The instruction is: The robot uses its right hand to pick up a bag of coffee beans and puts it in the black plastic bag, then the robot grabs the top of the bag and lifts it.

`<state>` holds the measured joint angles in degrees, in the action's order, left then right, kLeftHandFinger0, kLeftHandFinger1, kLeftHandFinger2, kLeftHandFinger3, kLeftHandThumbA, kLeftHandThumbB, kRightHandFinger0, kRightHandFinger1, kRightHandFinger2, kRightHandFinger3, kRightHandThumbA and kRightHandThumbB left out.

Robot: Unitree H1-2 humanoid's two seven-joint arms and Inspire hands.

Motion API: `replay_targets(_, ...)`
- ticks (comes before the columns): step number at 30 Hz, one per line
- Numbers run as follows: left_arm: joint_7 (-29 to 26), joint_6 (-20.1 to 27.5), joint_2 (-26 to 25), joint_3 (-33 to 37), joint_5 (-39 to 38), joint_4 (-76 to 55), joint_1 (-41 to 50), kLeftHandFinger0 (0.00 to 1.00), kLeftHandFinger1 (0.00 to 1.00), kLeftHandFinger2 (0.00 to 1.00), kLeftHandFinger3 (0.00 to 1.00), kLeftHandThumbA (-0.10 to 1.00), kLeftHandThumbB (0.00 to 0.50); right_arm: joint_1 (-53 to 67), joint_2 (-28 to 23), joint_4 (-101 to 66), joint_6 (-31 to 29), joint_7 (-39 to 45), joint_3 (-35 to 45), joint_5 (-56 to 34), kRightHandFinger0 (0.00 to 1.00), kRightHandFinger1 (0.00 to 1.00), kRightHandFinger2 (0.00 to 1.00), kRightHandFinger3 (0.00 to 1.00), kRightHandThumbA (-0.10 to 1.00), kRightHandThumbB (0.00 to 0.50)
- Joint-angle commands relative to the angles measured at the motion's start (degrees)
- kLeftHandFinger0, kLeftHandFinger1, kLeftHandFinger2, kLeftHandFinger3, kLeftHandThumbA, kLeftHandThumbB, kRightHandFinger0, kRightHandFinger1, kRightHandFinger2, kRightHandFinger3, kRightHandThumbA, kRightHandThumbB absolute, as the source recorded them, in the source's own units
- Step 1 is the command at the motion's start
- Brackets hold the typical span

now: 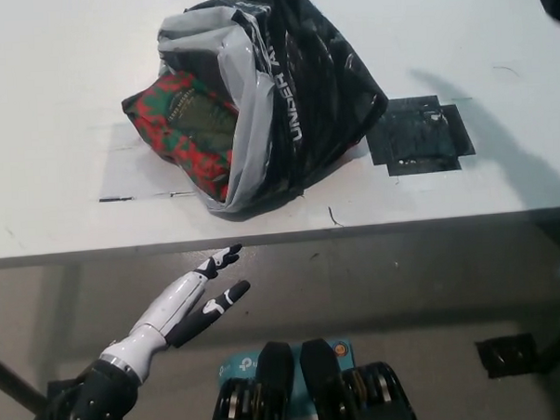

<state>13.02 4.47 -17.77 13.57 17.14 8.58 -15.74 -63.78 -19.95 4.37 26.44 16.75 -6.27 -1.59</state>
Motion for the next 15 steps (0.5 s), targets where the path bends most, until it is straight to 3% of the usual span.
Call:
replay_targets(1,-1.3,0.8,-0.2,-6.9,-7.6,-2.3,-5.7,1.00,1.00,1.00,1.00,1.00,0.249,22.9,-14.4,-56.6,0.0,-2.3,22.1,-9.7,1.00,1.00,1.00,1.00,1.00,0.328)
replay_targets(4,-1.3,0.8,-0.4,-7.2,-7.7,-2.6,-5.8,1.00,1.00,1.00,1.00,1.00,0.254,28.8,-12.3,-58.8,-3.2,-4.1,23.5,-11.0,1.00,1.00,1.00,1.00,1.00,0.352)
replay_targets(5,-1.1,0.7,-0.5,-7.3,-7.9,-3.0,-5.4,1.00,1.00,1.00,1.00,1.00,0.260,34.5,-10.3,-58.8,-9.7,-5.0,22.9,-9.7,1.00,1.00,1.00,1.00,1.00,0.289)
replay_targets(8,-0.9,1.0,-0.7,-7.5,-8.1,-3.6,-4.4,1.00,1.00,1.00,1.00,1.00,0.252,47.2,-3.8,-58.8,-22.4,-6.7,19.7,-6.5,1.00,1.00,1.00,1.00,1.00,0.240)
replay_targets(10,-0.9,1.3,-0.6,-7.8,-8.2,-3.4,-4.2,1.00,1.00,1.00,1.00,1.00,0.252,52.1,-1.9,-58.8,-27.1,-6.3,18.1,-5.4,1.00,1.00,1.00,1.00,1.00,0.233)
replay_targets(11,-0.8,1.5,-0.6,-7.9,-8.5,-3.1,-4.1,1.00,1.00,1.00,1.00,1.00,0.253,55.1,-0.2,-58.8,-29.3,-6.3,16.6,-4.8,1.00,1.00,1.00,1.00,1.00,0.251)
replay_targets(12,-0.8,1.9,-0.5,-8.1,-8.8,-2.8,-3.9,1.00,1.00,1.00,1.00,1.00,0.261,57.0,1.6,-58.8,-30.3,-6.5,15.1,-3.7,1.00,1.00,1.00,1.00,1.00,0.313)
replay_targets(13,-0.9,2.0,-0.5,-8.3,-8.9,-2.9,-3.3,1.00,1.00,1.00,1.00,1.00,0.261,58.8,3.7,-58.8,-31.0,-6.8,13.5,-2.5,1.00,1.00,1.00,1.00,1.00,0.334)
replay_targets(15,-0.9,2.2,-0.4,-8.3,-8.9,-3.3,-2.0,1.00,1.00,1.00,1.00,1.00,0.261,61.6,6.0,-58.8,-31.7,-6.8,11.5,-1.9,1.00,1.00,1.00,1.00,1.00,0.325)
